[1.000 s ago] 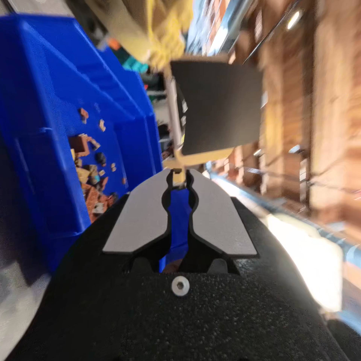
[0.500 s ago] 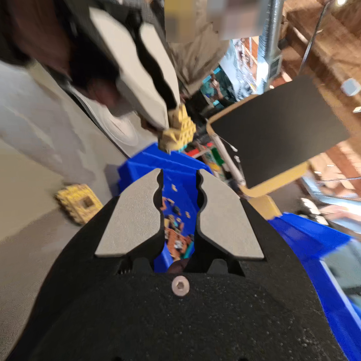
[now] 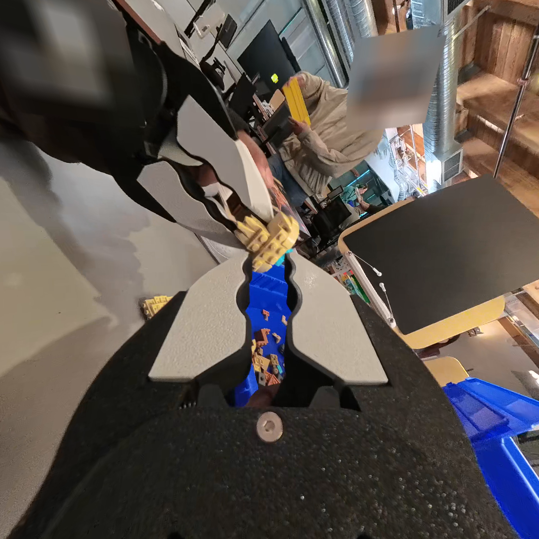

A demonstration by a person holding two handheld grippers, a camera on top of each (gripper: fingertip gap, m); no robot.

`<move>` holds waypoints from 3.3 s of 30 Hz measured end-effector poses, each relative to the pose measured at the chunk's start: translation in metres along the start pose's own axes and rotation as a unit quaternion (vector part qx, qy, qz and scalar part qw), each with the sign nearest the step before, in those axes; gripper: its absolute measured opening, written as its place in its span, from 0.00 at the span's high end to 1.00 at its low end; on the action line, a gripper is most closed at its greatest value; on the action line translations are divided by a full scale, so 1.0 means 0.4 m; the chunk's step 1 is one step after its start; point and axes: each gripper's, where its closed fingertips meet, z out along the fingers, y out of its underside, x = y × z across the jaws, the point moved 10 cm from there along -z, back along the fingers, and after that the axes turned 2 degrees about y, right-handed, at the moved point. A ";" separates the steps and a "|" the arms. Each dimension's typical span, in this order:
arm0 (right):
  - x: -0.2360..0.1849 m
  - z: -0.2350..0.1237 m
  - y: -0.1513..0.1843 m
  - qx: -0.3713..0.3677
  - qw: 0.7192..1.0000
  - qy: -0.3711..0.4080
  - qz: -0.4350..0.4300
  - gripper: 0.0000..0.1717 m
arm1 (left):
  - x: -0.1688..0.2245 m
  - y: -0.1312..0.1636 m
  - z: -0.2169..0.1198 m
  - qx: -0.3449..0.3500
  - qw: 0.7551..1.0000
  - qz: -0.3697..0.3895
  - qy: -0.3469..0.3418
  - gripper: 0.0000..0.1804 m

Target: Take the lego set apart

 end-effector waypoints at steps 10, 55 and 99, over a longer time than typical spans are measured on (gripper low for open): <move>0.003 -0.009 -0.012 0.018 1.000 -0.009 0.009 0.95 | 0.000 -0.026 -0.004 0.003 0.996 0.066 -0.053 0.91; 0.001 0.005 -0.013 -0.028 0.997 0.050 -0.043 0.85 | -0.041 0.069 0.054 0.088 0.705 -0.691 0.134 0.91; 0.022 -0.007 0.013 -0.044 0.998 -0.031 0.034 0.89 | -0.036 0.060 0.048 0.045 0.789 -0.591 0.161 0.90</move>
